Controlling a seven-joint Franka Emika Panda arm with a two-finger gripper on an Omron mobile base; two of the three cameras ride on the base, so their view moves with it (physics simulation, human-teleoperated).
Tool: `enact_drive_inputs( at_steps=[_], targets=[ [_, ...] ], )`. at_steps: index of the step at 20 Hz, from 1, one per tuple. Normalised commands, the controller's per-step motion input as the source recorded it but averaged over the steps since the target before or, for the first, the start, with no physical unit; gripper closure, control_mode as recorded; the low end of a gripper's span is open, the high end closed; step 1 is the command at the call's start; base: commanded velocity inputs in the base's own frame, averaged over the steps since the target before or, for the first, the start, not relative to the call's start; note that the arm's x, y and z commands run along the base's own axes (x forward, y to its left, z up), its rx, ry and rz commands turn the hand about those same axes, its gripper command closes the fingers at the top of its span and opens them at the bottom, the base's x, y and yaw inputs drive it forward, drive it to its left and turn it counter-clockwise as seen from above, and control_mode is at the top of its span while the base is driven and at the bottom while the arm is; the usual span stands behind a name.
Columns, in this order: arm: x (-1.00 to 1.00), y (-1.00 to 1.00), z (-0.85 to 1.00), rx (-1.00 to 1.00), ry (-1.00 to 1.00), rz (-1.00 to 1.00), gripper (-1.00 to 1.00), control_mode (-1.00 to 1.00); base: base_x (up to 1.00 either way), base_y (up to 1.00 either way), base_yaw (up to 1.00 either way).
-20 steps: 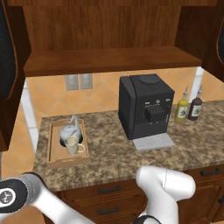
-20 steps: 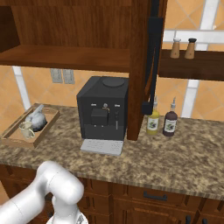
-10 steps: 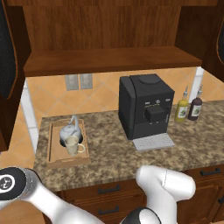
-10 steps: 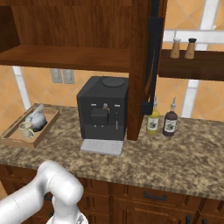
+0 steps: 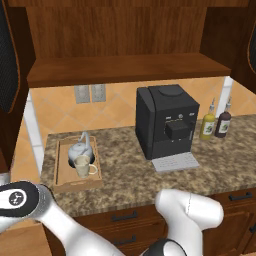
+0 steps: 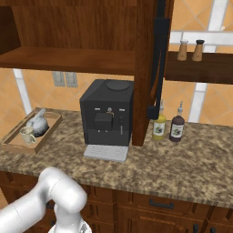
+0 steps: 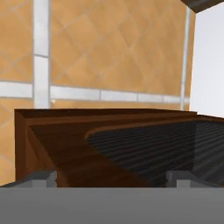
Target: Pick the kettle from the counter and place it on the tray. Then pick the mug from the cabinet and place it on the tray. Then close the cabinet doors.
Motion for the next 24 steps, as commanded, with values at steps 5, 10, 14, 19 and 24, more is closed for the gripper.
enact_drive_inputs(
  at_steps=[5,10,14,19,24],
  targets=[
    [0.01,-0.64,0.4,0.02,-0.05,-0.09,-1.0,-1.0,0.0,0.0,0.0],
    [0.0,-0.67,0.63,0.08,0.0,-0.09,-1.0,-1.0,0.0,0.0,0.0],
    [0.07,-0.6,0.61,0.13,0.06,-0.02,-1.0,-1.0,0.0,0.0,0.0],
    [0.08,-0.52,0.71,0.14,0.17,0.0,-1.0,-1.0,0.0,0.0,0.0],
    [0.24,-0.4,0.48,0.05,0.23,-0.03,-1.0,-1.0,0.0,0.0,0.0]
  ],
)
